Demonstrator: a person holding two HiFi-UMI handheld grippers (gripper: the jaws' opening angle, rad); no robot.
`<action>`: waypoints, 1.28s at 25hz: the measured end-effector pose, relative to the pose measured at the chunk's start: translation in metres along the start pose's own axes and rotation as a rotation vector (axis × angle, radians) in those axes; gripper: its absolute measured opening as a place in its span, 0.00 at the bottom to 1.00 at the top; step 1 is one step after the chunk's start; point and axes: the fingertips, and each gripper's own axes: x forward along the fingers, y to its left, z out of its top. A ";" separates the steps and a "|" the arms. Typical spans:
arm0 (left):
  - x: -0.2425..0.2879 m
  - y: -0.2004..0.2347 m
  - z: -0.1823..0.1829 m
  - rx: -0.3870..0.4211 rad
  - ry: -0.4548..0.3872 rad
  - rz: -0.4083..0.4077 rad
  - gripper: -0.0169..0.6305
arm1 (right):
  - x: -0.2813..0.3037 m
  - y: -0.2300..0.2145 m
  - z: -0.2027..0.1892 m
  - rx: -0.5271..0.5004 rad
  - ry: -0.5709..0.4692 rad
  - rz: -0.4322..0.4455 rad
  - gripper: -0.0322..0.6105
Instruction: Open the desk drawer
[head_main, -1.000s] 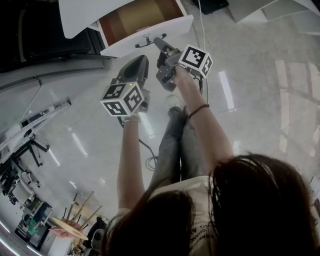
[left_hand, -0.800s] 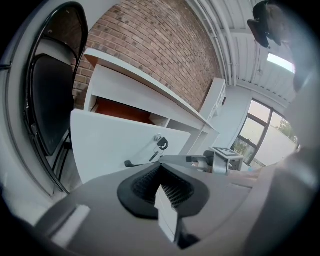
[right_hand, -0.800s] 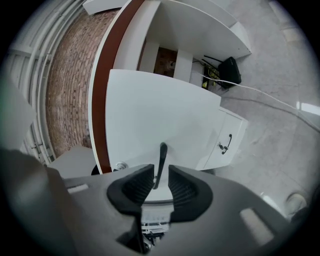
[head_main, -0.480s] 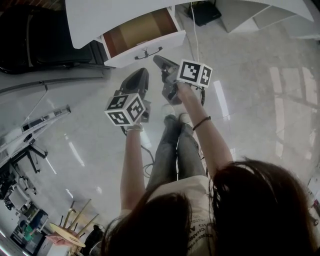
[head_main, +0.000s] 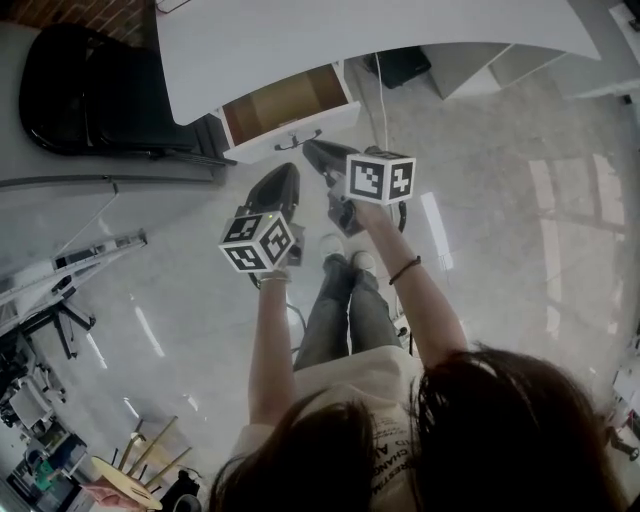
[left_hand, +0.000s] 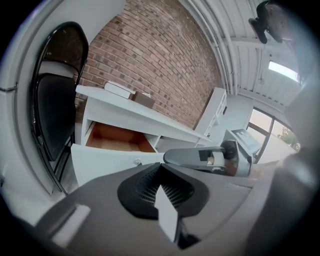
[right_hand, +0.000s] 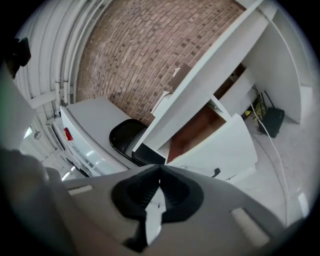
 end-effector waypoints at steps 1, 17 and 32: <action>-0.003 -0.003 0.004 0.000 -0.006 0.002 0.03 | -0.003 0.006 0.003 -0.025 0.006 0.000 0.05; -0.040 -0.041 0.042 0.024 -0.068 0.037 0.03 | -0.041 0.069 0.017 -0.333 0.069 0.025 0.05; -0.056 -0.049 0.048 0.033 -0.081 0.051 0.03 | -0.054 0.086 0.012 -0.417 0.073 0.046 0.05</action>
